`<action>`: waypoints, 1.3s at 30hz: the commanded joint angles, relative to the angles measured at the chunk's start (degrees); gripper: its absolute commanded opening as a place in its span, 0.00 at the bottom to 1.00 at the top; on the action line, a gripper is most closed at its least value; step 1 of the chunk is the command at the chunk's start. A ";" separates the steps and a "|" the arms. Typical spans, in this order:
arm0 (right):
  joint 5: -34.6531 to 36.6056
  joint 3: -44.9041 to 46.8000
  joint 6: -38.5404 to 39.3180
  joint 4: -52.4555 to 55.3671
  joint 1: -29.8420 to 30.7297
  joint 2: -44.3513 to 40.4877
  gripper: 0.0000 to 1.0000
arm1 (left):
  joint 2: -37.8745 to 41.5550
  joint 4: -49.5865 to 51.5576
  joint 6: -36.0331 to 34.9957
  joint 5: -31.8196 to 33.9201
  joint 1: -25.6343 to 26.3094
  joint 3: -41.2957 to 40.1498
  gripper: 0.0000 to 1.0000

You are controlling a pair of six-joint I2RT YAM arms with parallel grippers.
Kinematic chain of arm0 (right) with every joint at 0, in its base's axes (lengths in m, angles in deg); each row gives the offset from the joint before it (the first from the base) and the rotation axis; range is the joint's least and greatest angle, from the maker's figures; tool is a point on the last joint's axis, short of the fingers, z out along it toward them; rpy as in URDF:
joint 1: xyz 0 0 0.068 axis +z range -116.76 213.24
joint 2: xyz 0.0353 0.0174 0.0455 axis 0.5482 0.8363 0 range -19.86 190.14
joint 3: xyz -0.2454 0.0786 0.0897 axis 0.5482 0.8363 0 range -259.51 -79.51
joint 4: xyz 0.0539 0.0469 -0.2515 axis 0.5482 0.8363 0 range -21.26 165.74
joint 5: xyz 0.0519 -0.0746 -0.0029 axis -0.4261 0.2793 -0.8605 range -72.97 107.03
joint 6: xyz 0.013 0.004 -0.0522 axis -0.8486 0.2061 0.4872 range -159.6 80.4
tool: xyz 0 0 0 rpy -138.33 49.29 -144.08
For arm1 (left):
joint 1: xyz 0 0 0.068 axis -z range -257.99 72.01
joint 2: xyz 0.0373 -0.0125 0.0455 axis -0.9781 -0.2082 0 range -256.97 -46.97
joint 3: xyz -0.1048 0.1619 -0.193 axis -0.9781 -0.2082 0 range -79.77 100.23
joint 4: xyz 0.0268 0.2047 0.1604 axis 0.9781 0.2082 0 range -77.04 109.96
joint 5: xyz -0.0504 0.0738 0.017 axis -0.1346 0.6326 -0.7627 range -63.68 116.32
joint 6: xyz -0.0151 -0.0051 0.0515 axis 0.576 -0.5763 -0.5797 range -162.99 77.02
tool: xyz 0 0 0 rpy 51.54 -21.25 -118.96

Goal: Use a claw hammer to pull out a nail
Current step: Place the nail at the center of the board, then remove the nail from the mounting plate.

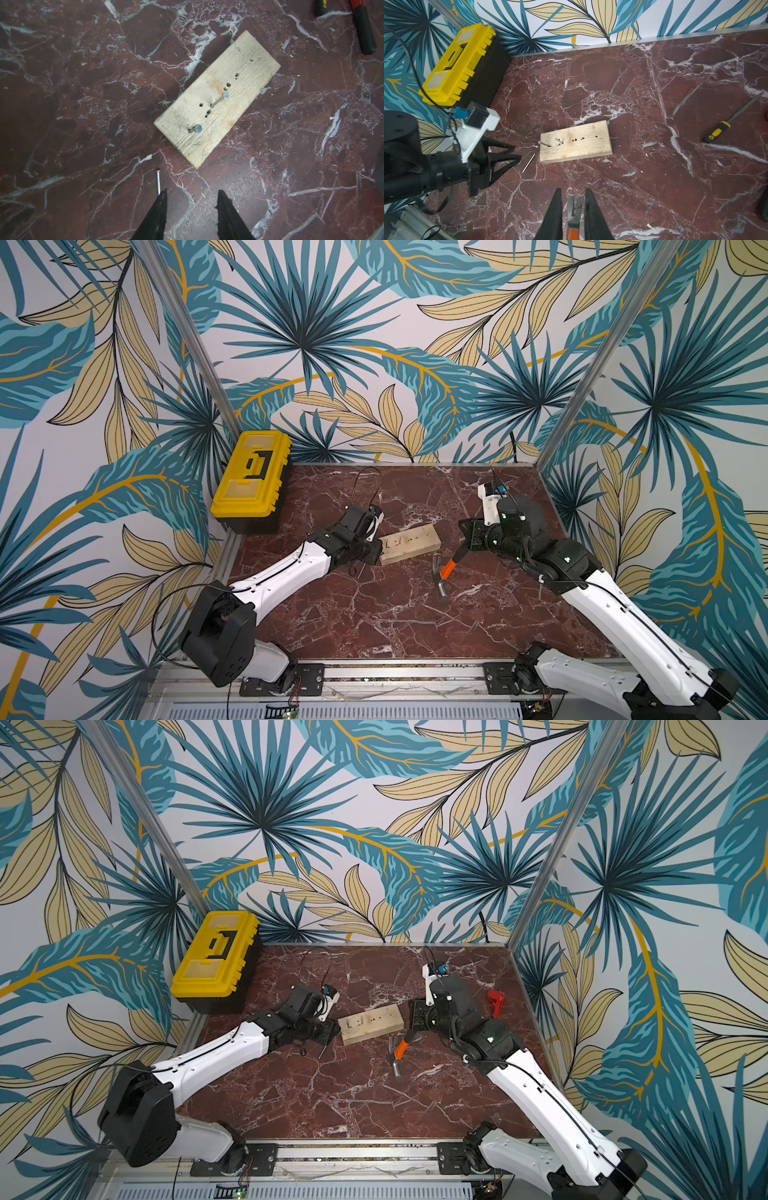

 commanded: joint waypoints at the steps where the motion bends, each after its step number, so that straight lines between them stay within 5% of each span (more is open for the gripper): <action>1: -1.97 -3.22 0.50 -2.09 -0.25 0.72 0.00 | -2.55 -6.00 -5.15 -2.38 -0.63 0.38 0.42; 18: -3.56 -5.95 0.71 -2.71 -0.31 5.39 0.00 | -7.95 -13.15 -16.24 -4.17 -1.61 -1.56 0.45; 39: -3.99 -6.95 1.65 -2.98 -0.41 7.91 0.00 | -13.06 -14.38 -17.26 -4.60 -1.31 0.16 0.43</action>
